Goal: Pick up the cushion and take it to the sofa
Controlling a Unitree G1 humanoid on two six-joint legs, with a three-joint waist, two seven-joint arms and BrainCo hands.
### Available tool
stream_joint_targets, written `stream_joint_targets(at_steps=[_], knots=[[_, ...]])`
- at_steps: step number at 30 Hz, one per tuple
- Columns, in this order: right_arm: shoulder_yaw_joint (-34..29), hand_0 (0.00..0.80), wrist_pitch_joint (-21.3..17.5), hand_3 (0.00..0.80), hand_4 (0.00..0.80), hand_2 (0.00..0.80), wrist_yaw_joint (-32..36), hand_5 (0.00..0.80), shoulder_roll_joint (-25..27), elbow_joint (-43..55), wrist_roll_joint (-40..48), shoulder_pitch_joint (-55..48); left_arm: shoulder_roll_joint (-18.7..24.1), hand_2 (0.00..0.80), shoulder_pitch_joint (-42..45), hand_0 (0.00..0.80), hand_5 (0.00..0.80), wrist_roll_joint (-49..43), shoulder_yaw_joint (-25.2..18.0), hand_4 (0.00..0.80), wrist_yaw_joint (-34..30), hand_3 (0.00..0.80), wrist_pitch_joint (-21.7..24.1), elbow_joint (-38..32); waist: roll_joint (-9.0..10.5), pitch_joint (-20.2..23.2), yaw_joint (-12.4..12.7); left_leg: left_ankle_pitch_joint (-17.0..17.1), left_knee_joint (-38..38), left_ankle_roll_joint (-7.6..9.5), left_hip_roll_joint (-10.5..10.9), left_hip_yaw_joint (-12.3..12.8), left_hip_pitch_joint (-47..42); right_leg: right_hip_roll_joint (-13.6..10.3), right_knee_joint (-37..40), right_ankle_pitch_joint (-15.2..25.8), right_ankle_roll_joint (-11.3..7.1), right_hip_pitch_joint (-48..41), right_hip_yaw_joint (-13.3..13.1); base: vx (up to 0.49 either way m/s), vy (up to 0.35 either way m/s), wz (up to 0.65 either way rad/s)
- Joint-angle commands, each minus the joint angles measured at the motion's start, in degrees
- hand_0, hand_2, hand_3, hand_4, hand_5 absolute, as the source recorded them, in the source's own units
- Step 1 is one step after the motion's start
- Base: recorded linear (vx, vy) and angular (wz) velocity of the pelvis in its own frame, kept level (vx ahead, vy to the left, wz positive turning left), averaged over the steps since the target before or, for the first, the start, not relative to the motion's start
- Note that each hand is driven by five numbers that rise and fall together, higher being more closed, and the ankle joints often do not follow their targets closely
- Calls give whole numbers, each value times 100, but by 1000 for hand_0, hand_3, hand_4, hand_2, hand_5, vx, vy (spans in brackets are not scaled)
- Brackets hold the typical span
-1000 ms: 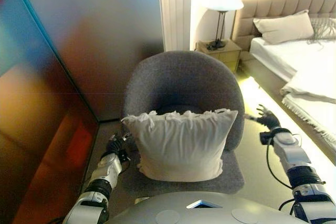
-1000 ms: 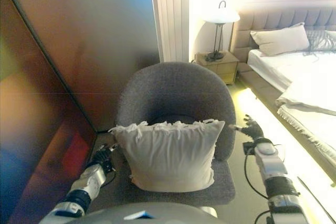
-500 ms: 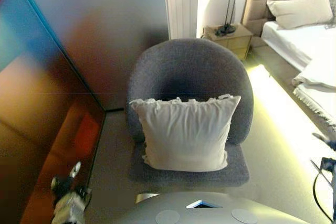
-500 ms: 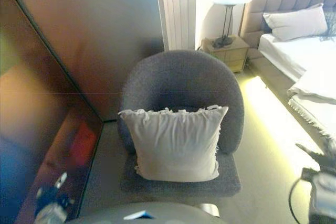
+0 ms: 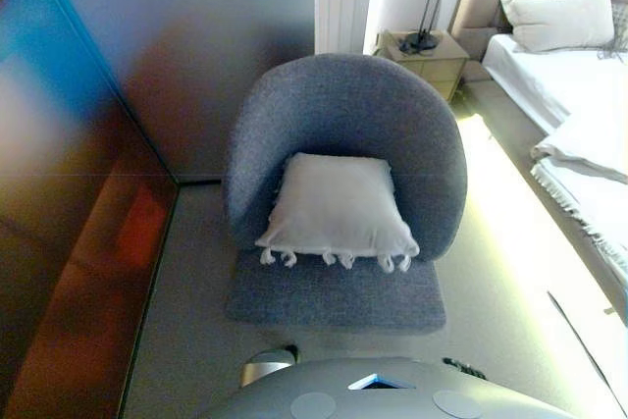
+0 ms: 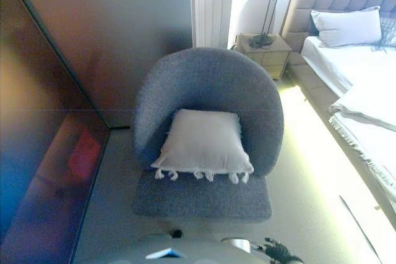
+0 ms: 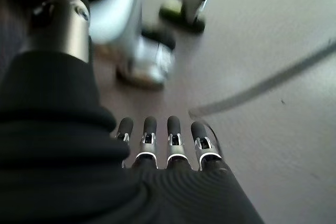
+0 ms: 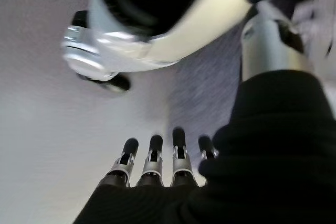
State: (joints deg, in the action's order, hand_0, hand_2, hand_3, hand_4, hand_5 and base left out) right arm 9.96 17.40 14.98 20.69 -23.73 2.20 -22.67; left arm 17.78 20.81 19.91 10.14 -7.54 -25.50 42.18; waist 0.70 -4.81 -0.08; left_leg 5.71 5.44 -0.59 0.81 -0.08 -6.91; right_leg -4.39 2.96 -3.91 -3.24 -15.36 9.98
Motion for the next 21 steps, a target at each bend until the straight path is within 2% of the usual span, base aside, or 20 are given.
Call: stream_joint_targets(at_steps=[1, 3, 5, 8, 10, 13, 15, 18, 21], knots=[[527, 0, -639, 0, 0, 0, 236, 0, -97, 375, 650, 733, 70, 0, -749, 0, 0, 751, 502, 0, -917, 0, 370, -677, -32, -132, 159, -374, -44, -148, -142, 42, -400, -243, 190, 846, -333, 371, 63, -211, 5, -2], [785, 0, -573, 0, 0, 0, -126, 0, -79, 136, 781, 951, 144, 0, -918, 0, 0, 948, 842, 0, -831, 0, 329, -840, -47, -120, 161, -373, -44, -148, -146, 53, -356, -252, 172, 851, -351, 427, 63, -190, 11, -1], [932, 0, -417, 0, 0, 0, -406, 0, -84, -214, 609, 1183, 113, 0, -1103, 0, 0, 950, 974, 0, -591, 0, 230, -674, -47, -110, 157, -367, -44, -145, -150, 64, -322, -256, 161, 851, -355, 465, 53, -147, 14, 5], [1123, 0, -193, 0, 0, 0, -802, 0, -183, -1387, 198, 1665, 1, 0, -1495, 0, 0, 557, 1040, 0, 55, 0, 224, 195, -37, -88, 171, -344, -44, -130, -154, 60, -271, -266, 139, 842, -338, 514, 27, -123, 5, 3], [1075, 0, 20, 0, 0, 0, -1199, 0, -365, -2285, 391, 1876, -206, 0, -1733, 0, 0, 456, 832, 0, 507, 0, 130, 1128, -18, -64, 202, -343, -44, -106, -160, 62, -246, -268, 148, 835, -307, 515, 27, -81, -10, 1], [827, 0, -476, 0, 0, 0, -1509, 0, -675, -3707, 351, 2067, -404, 0, -1945, 0, 0, 254, 528, 0, 1013, 0, 264, 2502, 11, -11, 222, -359, -44, -74, -159, 65, -212, -249, 151, 807, -253, 542, -45, -54, -19, -1], [711, 0, -576, 0, 0, 0, -1646, 0, -773, -4228, 325, 2068, -417, 0, -1991, 0, 0, -229, 237, 0, 1112, 0, 42, 3026, 28, 6, 200, -376, -44, -66, -165, 93, -196, -229, 143, 793, -227, 579, -111, -62, -13, -3], [406, 0, -390, 0, 0, 0, -1853, 0, -834, -4749, 379, 2047, -455, 0, -1997, 0, 0, -286, -69, 0, 1299, 0, -182, 3420, 32, 1, 150, -410, -44, -58, -176, 120, -198, -184, 137, 771, -194, 611, -224, -59, -8, -5], [144, 0, -220, 0, 0, 0, -1826, 0, -837, -5176, 316, 1946, -551, 0, -1961, 0, 0, -292, -245, 0, 1098, 0, -348, 3588, 22, -15, 117, -450, -44, -64, -180, 138, -205, -155, 144, 765, -182, 635, -274, -55, -11, -7]])
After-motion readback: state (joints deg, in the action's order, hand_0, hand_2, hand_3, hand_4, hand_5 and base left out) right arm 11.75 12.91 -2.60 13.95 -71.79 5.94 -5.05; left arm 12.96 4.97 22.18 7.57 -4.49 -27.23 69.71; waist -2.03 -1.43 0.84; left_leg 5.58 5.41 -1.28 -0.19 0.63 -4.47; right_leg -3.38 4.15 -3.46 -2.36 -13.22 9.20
